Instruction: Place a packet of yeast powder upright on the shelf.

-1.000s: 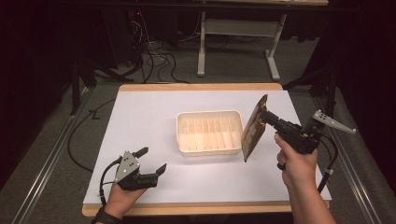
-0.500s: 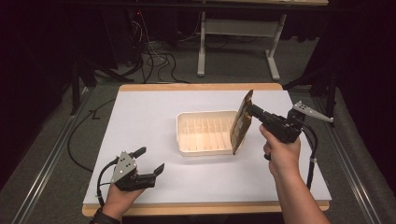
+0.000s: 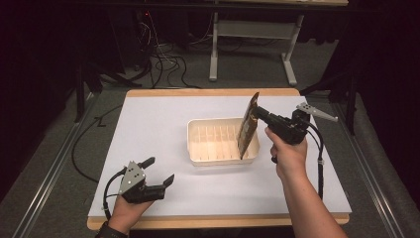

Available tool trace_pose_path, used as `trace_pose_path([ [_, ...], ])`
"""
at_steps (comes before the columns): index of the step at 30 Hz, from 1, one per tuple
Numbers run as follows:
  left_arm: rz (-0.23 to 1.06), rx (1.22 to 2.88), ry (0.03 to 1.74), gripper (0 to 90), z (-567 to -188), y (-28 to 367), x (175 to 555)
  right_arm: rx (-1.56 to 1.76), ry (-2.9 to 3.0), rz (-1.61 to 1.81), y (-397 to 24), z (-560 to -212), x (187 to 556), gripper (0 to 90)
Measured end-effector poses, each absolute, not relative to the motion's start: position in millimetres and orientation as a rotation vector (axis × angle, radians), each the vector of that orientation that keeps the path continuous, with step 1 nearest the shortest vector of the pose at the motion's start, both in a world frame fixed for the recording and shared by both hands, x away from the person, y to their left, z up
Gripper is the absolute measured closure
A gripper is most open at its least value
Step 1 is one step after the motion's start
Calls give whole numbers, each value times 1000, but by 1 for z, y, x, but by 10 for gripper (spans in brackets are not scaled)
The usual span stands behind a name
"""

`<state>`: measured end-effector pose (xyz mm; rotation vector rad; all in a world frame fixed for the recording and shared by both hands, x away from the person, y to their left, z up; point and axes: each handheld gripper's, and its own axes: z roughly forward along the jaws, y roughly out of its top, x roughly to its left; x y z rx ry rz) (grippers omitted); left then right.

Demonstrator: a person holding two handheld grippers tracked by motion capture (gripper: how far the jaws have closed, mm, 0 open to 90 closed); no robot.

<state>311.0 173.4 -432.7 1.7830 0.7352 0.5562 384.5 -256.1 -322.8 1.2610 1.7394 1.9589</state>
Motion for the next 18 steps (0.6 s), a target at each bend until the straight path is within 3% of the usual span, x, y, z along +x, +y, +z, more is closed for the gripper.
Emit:
trace_pose_path([
  [18,580,1764,750,139,-431,179,309,1231,1779,1979,-232,-319,404,900],
])
